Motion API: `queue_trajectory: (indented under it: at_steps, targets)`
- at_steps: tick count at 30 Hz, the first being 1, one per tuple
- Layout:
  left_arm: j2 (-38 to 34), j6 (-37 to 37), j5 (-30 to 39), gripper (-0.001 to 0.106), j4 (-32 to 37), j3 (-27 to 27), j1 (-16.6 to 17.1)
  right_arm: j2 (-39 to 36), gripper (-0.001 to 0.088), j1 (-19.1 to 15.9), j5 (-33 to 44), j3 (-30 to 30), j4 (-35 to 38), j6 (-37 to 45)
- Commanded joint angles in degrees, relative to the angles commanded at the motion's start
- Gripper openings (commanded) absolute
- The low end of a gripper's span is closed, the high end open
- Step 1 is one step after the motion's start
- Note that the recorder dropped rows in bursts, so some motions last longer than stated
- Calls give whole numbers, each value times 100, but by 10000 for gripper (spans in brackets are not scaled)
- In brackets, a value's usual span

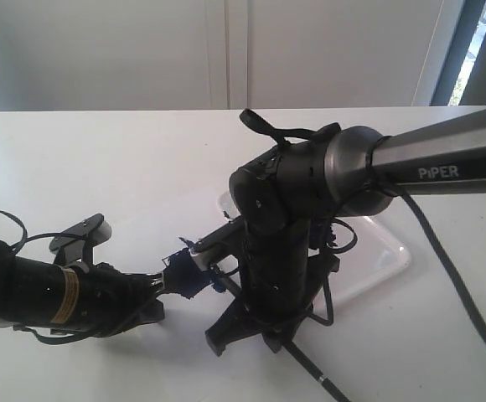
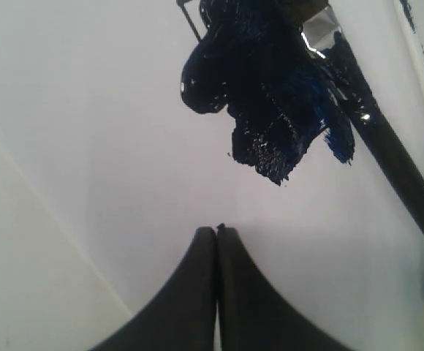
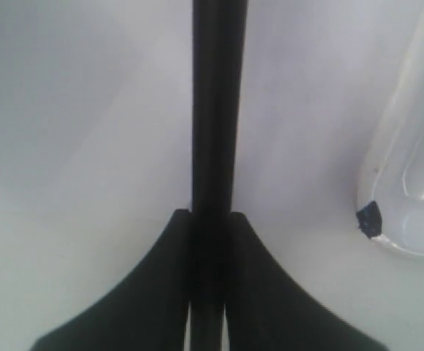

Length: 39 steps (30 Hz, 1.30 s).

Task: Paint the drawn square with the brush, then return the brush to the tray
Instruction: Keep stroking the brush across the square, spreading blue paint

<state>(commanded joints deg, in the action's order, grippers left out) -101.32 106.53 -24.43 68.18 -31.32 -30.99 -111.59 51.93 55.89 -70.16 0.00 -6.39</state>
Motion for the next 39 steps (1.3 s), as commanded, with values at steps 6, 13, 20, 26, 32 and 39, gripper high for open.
queue_trajectory:
  at_steps: [6,13,20,26,32,39]
  targets:
    - [0,0,0,0,0,0,0,0,0,0,332,0,0,20]
    - [0,0,0,0,0,0,0,105,0,0,595,71,0,34]
    - [0,0,0,0,0,0,0,457,0,0,724,306,0,34]
    - [0,12,0,0,0,0,0,552,0,0,679,531,52,59]
    - [0,10,-27,0,0,0,0,552,0,0,68,551,52,59]
    - [0,10,-114,0,0,0,0,347,0,0,-330,343,38,59]
